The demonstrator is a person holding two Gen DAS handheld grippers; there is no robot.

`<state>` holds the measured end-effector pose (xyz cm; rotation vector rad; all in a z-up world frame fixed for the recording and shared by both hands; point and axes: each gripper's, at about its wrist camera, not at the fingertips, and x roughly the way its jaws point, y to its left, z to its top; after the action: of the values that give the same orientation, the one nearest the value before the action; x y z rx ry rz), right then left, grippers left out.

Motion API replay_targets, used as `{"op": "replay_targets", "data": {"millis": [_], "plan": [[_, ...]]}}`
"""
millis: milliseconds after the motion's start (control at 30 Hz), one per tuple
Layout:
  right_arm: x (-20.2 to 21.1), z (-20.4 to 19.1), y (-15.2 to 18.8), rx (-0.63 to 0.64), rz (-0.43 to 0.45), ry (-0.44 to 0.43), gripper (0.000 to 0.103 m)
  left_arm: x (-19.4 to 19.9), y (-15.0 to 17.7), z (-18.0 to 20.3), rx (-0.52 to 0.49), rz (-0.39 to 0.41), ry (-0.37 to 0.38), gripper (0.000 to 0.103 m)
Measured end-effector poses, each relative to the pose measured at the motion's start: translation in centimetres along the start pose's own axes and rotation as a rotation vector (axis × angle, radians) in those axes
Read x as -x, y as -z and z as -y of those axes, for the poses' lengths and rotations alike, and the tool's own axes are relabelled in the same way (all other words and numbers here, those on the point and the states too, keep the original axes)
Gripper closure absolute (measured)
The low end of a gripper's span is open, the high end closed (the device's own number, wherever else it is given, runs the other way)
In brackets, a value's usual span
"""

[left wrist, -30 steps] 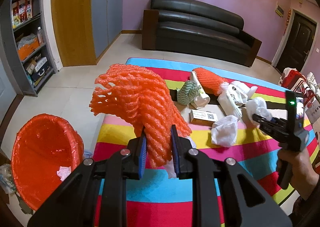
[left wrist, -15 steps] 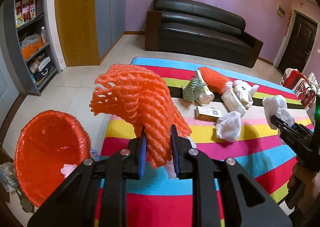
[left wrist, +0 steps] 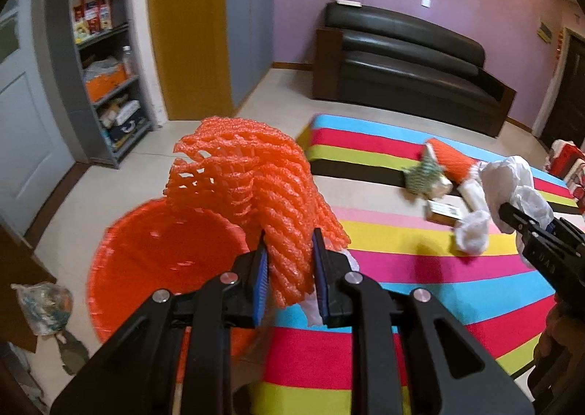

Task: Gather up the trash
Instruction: 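Carry the net and the bag over the orange bin and open both grippers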

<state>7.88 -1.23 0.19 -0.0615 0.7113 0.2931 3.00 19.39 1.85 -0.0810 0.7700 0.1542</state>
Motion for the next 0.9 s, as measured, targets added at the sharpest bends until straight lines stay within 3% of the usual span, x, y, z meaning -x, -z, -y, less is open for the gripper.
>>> {"op": "replay_targets", "data": {"millis": [233,500,900], "plan": [[-0.4,-8.5,-1.8,0.061,-0.001,-0.099,0.066,2.4,-0.6,-6.3,0.005,0.002,-0.09,0.082],[-1.4,-17.0,-2.2,0.144,-0.03,-0.183,0.066,3.8,0.2,-11.9,0.055,-0.008,-0.143,0.081],[-3.6,-24.1,-0.7,0.219,-0.095,-0.251,0.066,2.5,2.0,-16.7,0.139,-0.044,-0.17,0.08]]}}
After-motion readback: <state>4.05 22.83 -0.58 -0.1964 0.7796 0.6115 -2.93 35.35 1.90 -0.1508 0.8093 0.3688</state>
